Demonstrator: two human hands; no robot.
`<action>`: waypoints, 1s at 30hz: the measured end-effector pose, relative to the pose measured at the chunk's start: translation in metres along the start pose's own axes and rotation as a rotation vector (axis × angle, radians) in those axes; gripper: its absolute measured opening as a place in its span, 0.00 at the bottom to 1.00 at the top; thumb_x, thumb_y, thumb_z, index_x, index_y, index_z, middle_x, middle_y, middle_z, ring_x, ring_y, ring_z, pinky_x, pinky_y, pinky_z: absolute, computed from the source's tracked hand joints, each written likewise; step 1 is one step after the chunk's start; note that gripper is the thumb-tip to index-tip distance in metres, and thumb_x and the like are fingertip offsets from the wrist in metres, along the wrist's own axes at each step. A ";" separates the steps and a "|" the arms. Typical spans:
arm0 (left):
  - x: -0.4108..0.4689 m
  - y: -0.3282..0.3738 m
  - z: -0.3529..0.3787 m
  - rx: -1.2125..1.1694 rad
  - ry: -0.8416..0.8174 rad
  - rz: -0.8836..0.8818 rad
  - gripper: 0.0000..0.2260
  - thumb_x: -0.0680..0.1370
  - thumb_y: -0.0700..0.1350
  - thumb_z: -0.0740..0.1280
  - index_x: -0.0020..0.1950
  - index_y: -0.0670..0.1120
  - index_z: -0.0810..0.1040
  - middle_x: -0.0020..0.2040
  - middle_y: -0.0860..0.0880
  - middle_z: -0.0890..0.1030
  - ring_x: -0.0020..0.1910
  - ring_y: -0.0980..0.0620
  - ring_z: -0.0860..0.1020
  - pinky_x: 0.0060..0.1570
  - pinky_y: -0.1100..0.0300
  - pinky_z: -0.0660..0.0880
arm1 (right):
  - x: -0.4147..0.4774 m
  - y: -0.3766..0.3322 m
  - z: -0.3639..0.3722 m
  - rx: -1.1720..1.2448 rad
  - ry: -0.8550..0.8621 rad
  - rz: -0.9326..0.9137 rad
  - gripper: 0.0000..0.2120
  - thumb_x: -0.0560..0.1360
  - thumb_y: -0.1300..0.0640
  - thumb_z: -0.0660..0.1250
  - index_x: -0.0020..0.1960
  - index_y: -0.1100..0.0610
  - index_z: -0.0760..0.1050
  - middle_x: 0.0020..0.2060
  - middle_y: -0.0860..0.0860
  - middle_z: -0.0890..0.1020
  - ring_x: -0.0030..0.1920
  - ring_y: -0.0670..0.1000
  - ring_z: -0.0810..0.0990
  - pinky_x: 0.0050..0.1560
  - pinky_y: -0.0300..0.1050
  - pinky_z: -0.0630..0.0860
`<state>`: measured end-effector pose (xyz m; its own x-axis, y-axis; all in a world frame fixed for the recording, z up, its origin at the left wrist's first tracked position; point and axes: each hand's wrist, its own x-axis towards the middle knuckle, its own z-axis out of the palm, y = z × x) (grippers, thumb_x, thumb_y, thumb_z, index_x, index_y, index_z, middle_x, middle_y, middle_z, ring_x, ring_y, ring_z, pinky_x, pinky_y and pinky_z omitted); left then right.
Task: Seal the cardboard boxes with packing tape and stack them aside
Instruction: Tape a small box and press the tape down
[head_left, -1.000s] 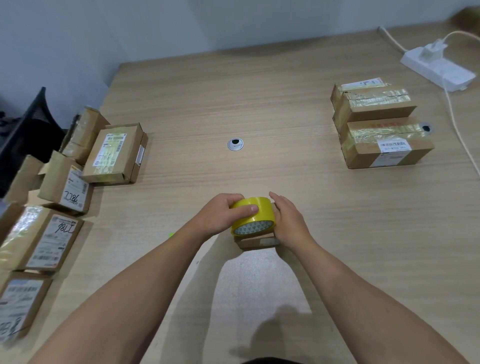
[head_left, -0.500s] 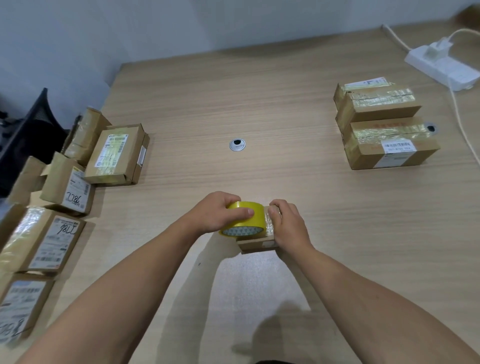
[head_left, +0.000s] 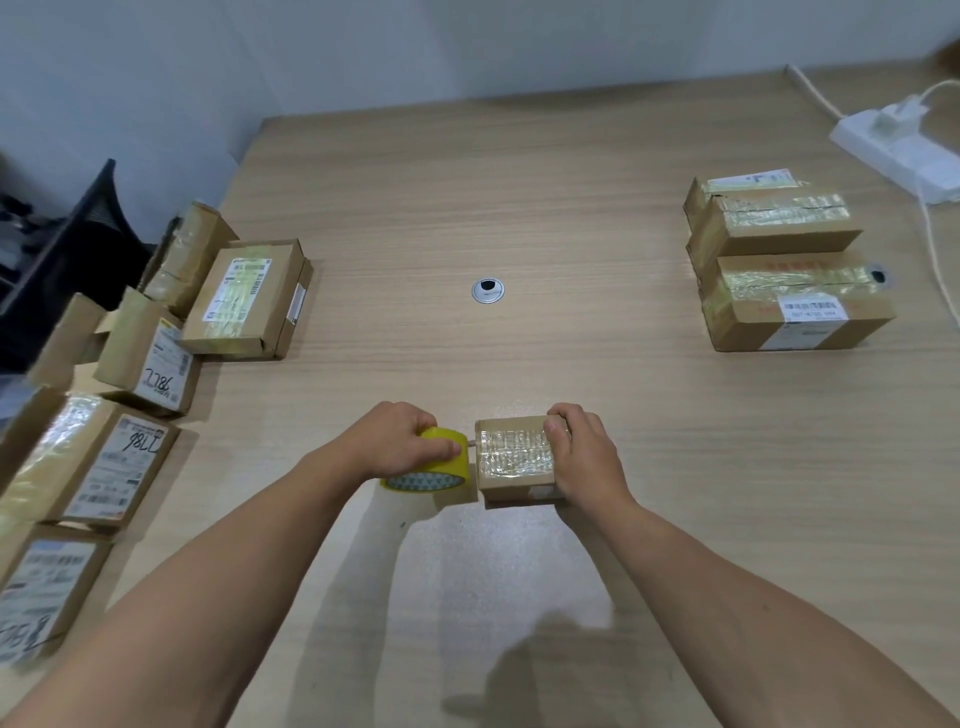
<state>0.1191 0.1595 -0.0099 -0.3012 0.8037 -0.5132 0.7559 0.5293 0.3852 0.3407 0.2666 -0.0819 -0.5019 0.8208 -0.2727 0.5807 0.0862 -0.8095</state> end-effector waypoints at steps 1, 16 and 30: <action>0.001 -0.002 0.003 -0.002 -0.002 -0.015 0.17 0.78 0.57 0.69 0.35 0.47 0.76 0.31 0.49 0.75 0.34 0.53 0.73 0.34 0.58 0.66 | -0.001 0.000 0.000 0.004 0.000 0.000 0.05 0.85 0.50 0.55 0.54 0.43 0.69 0.56 0.45 0.72 0.45 0.39 0.73 0.41 0.33 0.66; 0.005 -0.011 0.043 -0.212 0.022 -0.097 0.15 0.78 0.57 0.69 0.37 0.49 0.75 0.38 0.48 0.78 0.41 0.49 0.77 0.38 0.57 0.69 | -0.001 0.003 -0.001 -0.020 0.018 -0.026 0.08 0.85 0.51 0.56 0.59 0.48 0.73 0.54 0.45 0.73 0.48 0.44 0.73 0.43 0.28 0.64; 0.008 -0.004 0.050 -0.281 -0.003 -0.085 0.13 0.79 0.56 0.67 0.50 0.47 0.76 0.49 0.47 0.78 0.50 0.47 0.77 0.46 0.54 0.72 | 0.003 0.011 -0.004 -0.034 0.030 -0.072 0.05 0.85 0.52 0.56 0.54 0.44 0.71 0.54 0.47 0.78 0.52 0.46 0.74 0.48 0.38 0.63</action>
<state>0.1425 0.1506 -0.0536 -0.3546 0.7523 -0.5552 0.5373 0.6499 0.5375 0.3481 0.2722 -0.0896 -0.5237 0.8285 -0.1983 0.5658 0.1642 -0.8081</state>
